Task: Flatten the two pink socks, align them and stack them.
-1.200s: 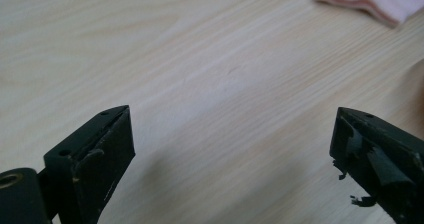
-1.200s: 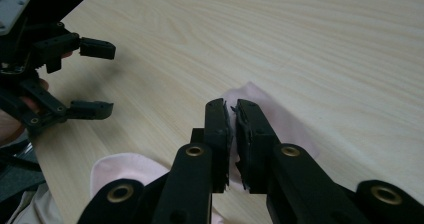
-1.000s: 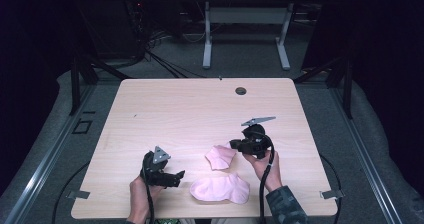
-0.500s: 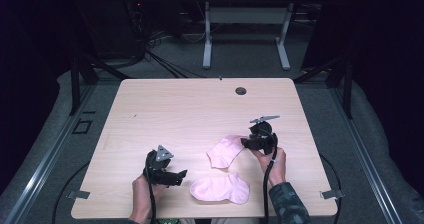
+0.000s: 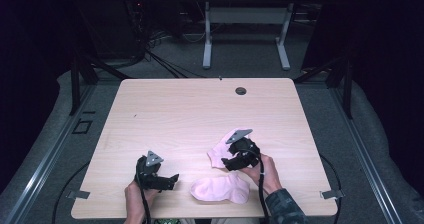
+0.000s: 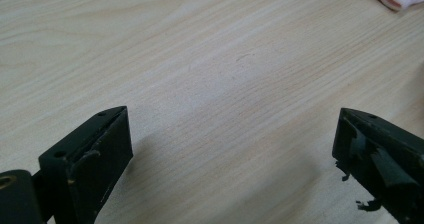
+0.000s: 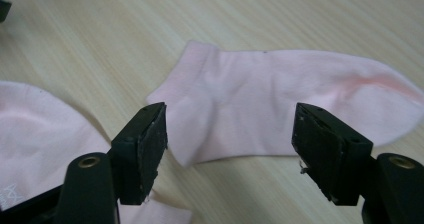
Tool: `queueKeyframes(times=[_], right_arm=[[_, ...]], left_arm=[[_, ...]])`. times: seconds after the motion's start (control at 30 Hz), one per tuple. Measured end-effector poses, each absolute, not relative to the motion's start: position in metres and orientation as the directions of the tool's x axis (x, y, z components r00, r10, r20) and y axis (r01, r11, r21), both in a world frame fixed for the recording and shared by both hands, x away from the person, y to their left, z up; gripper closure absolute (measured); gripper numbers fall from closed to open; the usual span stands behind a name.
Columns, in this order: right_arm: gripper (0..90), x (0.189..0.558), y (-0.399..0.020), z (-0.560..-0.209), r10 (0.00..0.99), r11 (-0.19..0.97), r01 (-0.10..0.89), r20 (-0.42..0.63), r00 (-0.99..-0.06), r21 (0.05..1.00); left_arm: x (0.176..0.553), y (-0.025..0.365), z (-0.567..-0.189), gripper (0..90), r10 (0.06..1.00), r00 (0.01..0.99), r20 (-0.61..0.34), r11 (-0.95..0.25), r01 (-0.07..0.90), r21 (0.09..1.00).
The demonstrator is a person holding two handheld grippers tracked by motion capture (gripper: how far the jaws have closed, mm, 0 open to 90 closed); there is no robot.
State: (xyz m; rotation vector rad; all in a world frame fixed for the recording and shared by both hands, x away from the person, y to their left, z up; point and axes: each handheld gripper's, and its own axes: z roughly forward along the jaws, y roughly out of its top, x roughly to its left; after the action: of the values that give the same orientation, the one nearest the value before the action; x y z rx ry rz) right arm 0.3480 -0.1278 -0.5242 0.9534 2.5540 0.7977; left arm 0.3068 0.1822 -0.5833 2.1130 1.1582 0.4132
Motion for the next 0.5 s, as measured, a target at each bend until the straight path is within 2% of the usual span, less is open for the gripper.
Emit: queueKeyframes(times=[0.13, 0.37, 0.5], right_arm=[[33.9, 0.349, -0.111, -0.534, 0.624, 0.688, 0.48, -0.106, -0.774, 0.544], [46.1, 0.355, -0.088, -0.554, 0.575, 0.746, 0.462, -0.114, -0.81, 0.479], [57.4, 0.358, -0.085, -0.556, 0.569, 0.76, 0.461, -0.127, -0.812, 0.458]], left_arm=[[0.307, 0.182, -0.586, 2.1, 0.828, 0.559, -0.051, -0.376, 0.62, 0.689], [0.305, 0.184, -0.588, 2.0, 0.831, 0.553, -0.057, -0.362, 0.616, 0.7], [0.304, 0.184, -0.588, 1.9, 0.83, 0.555, -0.049, -0.367, 0.611, 0.701]])
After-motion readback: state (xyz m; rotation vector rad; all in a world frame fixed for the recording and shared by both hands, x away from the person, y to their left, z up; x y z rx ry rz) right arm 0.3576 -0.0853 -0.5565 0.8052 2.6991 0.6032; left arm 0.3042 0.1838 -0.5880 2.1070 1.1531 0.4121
